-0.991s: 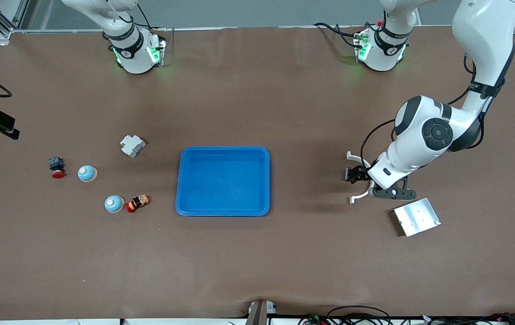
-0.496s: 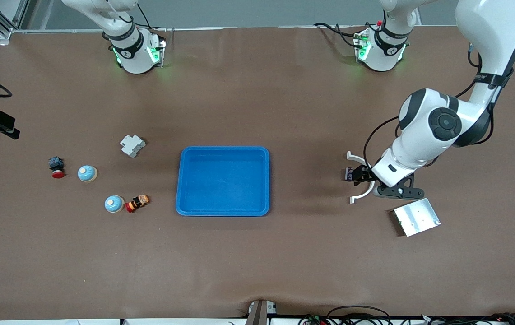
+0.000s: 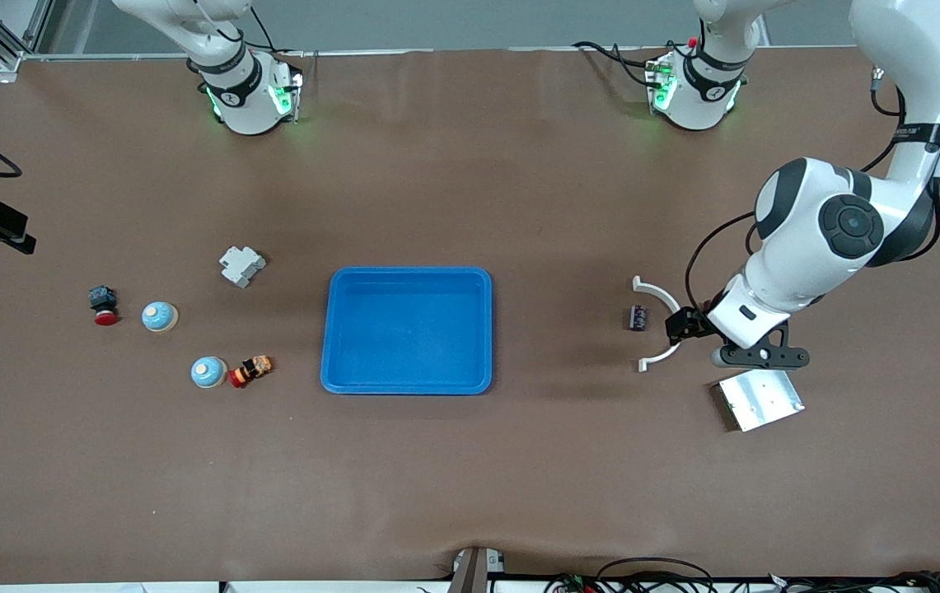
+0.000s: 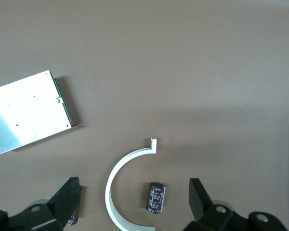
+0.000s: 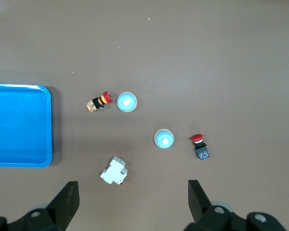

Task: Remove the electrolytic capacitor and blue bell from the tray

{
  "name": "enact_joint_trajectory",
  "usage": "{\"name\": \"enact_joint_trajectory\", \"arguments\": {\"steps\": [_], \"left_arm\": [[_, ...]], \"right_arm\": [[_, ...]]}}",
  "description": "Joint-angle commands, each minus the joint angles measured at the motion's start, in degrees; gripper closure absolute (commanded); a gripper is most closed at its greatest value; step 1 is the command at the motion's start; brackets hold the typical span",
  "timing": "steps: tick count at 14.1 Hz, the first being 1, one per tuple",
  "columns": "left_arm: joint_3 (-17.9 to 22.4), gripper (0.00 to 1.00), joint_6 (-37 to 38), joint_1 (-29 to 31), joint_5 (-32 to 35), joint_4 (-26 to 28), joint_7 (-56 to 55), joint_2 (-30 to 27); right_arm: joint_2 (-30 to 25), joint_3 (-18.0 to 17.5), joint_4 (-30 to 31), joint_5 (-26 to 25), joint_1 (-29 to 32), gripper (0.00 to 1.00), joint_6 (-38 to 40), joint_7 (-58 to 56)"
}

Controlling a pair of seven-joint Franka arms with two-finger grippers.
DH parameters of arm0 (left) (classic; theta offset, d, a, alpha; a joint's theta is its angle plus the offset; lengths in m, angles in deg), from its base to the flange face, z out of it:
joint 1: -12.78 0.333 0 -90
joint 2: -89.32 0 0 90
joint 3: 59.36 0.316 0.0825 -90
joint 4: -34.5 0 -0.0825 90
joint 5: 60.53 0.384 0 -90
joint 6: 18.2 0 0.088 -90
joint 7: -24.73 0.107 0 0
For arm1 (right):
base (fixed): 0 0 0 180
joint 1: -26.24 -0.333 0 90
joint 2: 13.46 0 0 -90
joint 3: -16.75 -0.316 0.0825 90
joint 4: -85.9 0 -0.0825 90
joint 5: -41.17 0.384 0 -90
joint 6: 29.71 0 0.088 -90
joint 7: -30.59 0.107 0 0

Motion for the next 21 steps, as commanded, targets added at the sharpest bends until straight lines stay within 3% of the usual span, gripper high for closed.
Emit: {"name": "enact_joint_trajectory", "arguments": {"steps": [1,4,7,12,15,21], "left_arm": [[-0.13,0.0,1.18,0.53,1.01,-0.41,-1.09,-0.68],[1.61,0.0,2.48,-0.25,1.01,-0.32,-0.92,-2.7],[12.66,0.0,4.77,-9.45,0.23,-0.23,0.13,-6.3],[23.14,0.0,7.5,-18.17,-4.34,-0.32,5.74,-11.22],[31.14,0.0,13.81,-22.58,-8.64,-1.46,14.44,-14.73],[33.01,0.0,28.05,-22.23,-12.17,-7.86,18.77,-18.52]], "right_arm": [[-1.18,0.16,0.85,0.42,0.04,0.0,0.18,0.33],[-1.18,0.16,0.85,0.42,-0.05,0.0,-0.17,0.33],[-1.18,0.16,0.85,0.42,-0.05,0.0,0.18,0.33],[-1.18,0.08,0.85,0.42,-0.14,0.0,0.18,0.33],[-1.18,0.08,0.76,0.42,-0.14,0.0,0.18,0.24],[-1.18,0.16,0.76,0.42,-0.05,0.0,0.18,0.33]]}}
